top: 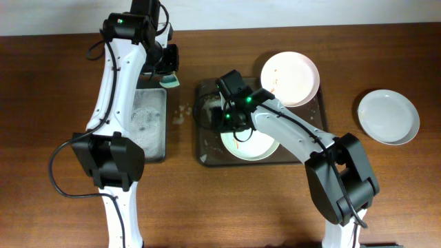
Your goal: Clean dirty plates on tray and stack at the side
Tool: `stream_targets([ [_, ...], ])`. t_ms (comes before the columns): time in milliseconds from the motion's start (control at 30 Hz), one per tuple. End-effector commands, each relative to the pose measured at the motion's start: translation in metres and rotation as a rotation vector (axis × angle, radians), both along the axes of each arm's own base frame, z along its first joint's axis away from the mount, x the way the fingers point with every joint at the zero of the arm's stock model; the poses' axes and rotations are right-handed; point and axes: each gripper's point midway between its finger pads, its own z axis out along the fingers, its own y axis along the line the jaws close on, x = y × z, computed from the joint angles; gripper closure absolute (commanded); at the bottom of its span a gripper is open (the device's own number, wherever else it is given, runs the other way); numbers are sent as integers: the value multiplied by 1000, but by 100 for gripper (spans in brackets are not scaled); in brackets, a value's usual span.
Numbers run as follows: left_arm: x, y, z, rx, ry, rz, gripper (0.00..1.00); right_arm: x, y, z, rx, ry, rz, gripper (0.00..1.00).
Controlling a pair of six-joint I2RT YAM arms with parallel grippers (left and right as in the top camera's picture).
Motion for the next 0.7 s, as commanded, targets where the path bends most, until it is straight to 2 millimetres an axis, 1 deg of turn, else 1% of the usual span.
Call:
stream_targets([
  [0, 0, -2, -9, -6, 25, -6, 99, 11, 5, 13, 40, -19, 0, 35],
  [33, -1, -2, -9, -5, 27, -6, 99, 18, -1, 18, 31, -37, -10, 34],
  [100, -2, -2, -9, -5, 32, -5, 99, 45, -33, 36, -14, -90, -98, 30],
  [133, -2, -2, -9, -5, 33, -6, 99, 61, -52, 47, -31, -119, -134, 29],
  [167, -3, -2, -9, -4, 36, -5, 99, 73, -67, 55, -41, -142, -164, 30],
  [200, -3, -2, -10, -4, 37, -5, 99, 89, -93, 62, -65, -170, -227, 29],
  [233, -4, -2, -10, -3, 38, -5, 99, 100, -113, 65, -82, -193, -277, 30],
  [267, -4, -2, -10, -4, 39, -5, 99, 113, -139, 67, -99, -216, -337, 30],
  [300, -4, -2, -10, -4, 40, -6, 99, 119, -157, 68, -106, -224, -376, 32],
  [333, -4, -2, -10, -3, 40, -6, 99, 125, -175, 65, -111, -228, -412, 35],
  [400, -5, -1, -10, -2, 45, -5, 99, 133, -206, 58, -119, -222, -474, 39],
  [467, -6, -1, -10, -2, 47, -6, 99, 139, -234, 44, -130, -201, -528, 41],
  [533, -6, -1, -10, -2, 47, -5, 99, 142, -249, 30, -132, -177, -554, 42],
  [567, -6, -1, -10, -3, 47, -5, 99, 142, -253, 21, -122, -157, -559, 42],
  [667, -5, -1, -10, -3, 46, -5, 99, 140, -252, -1, -102, -102, -550, 43],
])
